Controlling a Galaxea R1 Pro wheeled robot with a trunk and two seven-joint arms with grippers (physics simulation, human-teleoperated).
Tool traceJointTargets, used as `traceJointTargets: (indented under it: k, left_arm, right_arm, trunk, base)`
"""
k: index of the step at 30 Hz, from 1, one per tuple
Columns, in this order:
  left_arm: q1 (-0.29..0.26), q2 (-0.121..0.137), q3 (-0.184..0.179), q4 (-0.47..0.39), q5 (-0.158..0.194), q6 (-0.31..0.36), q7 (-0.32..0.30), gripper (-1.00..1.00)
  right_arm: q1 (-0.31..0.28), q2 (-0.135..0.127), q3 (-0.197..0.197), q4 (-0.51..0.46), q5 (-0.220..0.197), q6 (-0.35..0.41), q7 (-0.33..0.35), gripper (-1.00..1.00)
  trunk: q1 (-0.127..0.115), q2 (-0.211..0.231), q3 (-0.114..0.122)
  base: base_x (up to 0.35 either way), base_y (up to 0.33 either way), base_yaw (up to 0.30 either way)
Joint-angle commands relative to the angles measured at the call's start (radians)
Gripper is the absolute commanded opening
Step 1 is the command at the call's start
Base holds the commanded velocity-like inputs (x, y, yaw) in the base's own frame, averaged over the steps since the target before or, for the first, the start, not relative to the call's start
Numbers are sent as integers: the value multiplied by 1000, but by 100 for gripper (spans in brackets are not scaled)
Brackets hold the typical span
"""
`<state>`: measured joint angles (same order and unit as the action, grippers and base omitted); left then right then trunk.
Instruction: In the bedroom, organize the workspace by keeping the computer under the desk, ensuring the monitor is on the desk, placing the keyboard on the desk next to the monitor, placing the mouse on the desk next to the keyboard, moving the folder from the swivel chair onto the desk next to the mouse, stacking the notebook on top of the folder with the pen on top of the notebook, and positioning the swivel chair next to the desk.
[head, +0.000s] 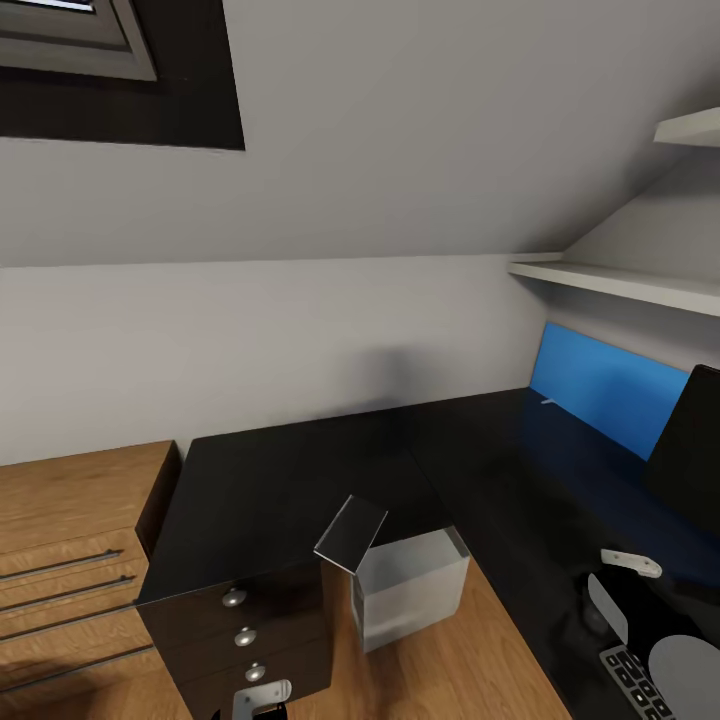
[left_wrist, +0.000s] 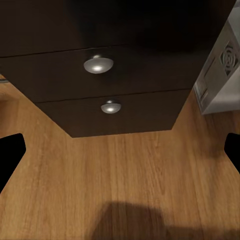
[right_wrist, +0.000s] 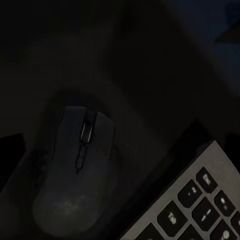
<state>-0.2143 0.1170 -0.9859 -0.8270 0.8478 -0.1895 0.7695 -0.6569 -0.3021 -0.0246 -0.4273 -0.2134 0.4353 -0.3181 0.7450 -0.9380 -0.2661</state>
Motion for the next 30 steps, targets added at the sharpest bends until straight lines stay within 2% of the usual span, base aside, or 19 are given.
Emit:
traceJointTargets:
  k: [1, 19, 21, 30]
  left_arm:
    - [-2, 1, -7, -1, 10, -7, 5, 100]
    - [-2, 0, -7, 6, 11, -7, 5, 100]
    - [-2, 0, -7, 21, 10, -7, 5, 100]
    - [-2, -2, -7, 29, 10, -7, 5, 100]
  right_arm:
    - [0, 0, 0, -2, -9, 4, -6, 100]
    - [0, 3, -1, -39, -10, 0, -6, 100]
    - [0, 10, -3, -84, -11, -7, -6, 100]
    - [0, 27, -3, -116, -11, -13, -7, 100]
  trunk:
    - [0, -1, -1]
    - [0, -1, -1]
    - [0, -1, -1]
    - [0, -1, -1]
  base:
    - [0, 0, 0]
    - [0, 0, 0]
    - [0, 0, 0]
    - [0, 0, 0]
